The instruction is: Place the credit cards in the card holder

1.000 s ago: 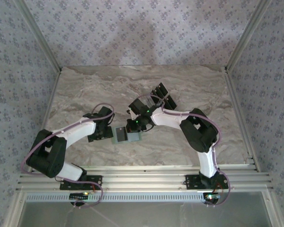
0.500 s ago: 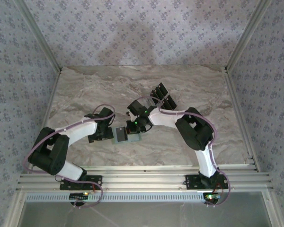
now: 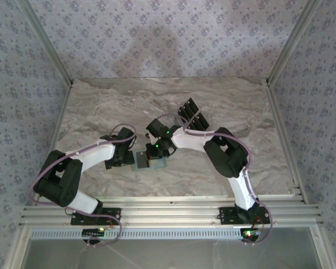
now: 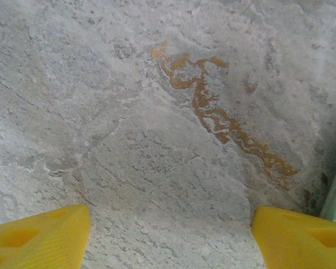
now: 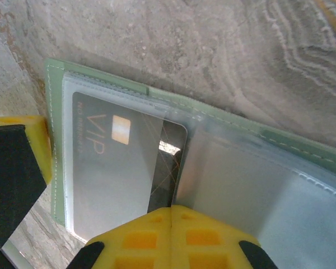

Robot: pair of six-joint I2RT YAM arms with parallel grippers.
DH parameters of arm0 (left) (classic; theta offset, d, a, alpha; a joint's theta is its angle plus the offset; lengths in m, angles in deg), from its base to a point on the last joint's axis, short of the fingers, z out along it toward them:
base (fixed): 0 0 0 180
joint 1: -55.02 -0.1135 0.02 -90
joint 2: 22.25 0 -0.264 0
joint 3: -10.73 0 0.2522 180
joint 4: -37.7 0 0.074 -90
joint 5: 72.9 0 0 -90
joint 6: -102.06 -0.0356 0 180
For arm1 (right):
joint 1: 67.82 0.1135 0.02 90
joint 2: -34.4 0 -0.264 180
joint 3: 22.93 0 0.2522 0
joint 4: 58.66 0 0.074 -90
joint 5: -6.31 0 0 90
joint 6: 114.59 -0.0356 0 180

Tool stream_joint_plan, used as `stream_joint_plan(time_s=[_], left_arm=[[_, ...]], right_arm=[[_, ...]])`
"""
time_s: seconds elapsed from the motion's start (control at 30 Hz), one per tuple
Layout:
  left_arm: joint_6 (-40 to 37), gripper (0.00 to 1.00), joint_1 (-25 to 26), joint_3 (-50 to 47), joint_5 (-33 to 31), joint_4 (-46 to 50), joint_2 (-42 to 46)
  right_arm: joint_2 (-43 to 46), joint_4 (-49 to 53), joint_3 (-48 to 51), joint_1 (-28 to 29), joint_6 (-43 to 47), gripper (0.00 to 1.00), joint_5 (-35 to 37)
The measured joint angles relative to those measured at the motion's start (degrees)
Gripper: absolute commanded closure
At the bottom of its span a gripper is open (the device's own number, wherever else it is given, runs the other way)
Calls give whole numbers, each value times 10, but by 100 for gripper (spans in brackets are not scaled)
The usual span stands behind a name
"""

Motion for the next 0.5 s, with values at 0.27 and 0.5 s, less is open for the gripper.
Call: stream_joint_plan(time_s=[0.27,0.5], left_arm=[[0,22,0,0,0,-1,0],[0,21,0,0,2,-3,-3]], right_arm=[[-9,11,-21,9,0,96,0],[-18,15,-31,12,0,95,-3]])
